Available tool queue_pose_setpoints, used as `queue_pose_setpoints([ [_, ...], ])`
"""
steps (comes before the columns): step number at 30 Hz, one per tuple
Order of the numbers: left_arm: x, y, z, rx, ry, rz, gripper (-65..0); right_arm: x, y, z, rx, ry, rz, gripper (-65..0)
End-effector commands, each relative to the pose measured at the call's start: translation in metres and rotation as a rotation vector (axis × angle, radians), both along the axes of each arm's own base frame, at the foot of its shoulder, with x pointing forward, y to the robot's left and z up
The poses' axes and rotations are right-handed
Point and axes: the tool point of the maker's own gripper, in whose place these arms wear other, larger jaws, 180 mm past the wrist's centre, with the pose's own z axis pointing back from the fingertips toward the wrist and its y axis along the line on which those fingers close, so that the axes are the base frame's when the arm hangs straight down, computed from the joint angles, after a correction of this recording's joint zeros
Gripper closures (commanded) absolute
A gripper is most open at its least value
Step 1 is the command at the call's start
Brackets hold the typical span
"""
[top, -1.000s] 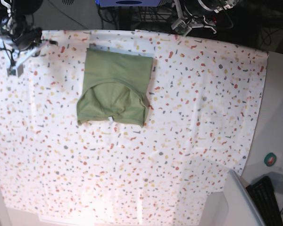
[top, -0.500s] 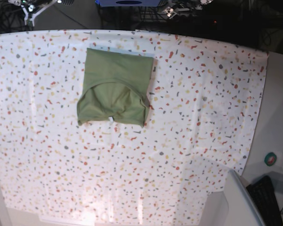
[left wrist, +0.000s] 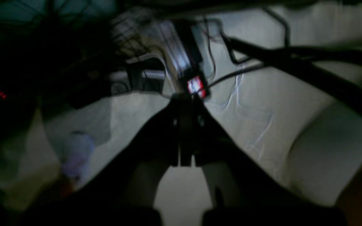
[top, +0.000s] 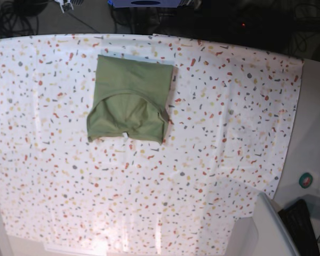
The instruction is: Layout the t-shirt on the table in an organized manner, then fold the t-shirt properly
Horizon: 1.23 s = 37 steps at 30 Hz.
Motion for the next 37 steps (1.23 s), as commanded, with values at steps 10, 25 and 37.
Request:
queue_pose_setpoints([
  [10,0.021,0.010,-0.005,0.039,0.016,0.279,0.0,0.035,-0.016,-0.002,-0.033,-0.026,0.026,0.0],
  [25,0.061,0.024,-0.007,0.058,-0.027,0.265,0.0,0.039,0.013,-0.006,0.010,-0.032,0.012,0.0],
  [37,0.065,0.051,-0.006,0.098,-0.040,0.257,0.0,0.042,0.033,-0.007,0.040,-0.037,0.008,0.0],
])
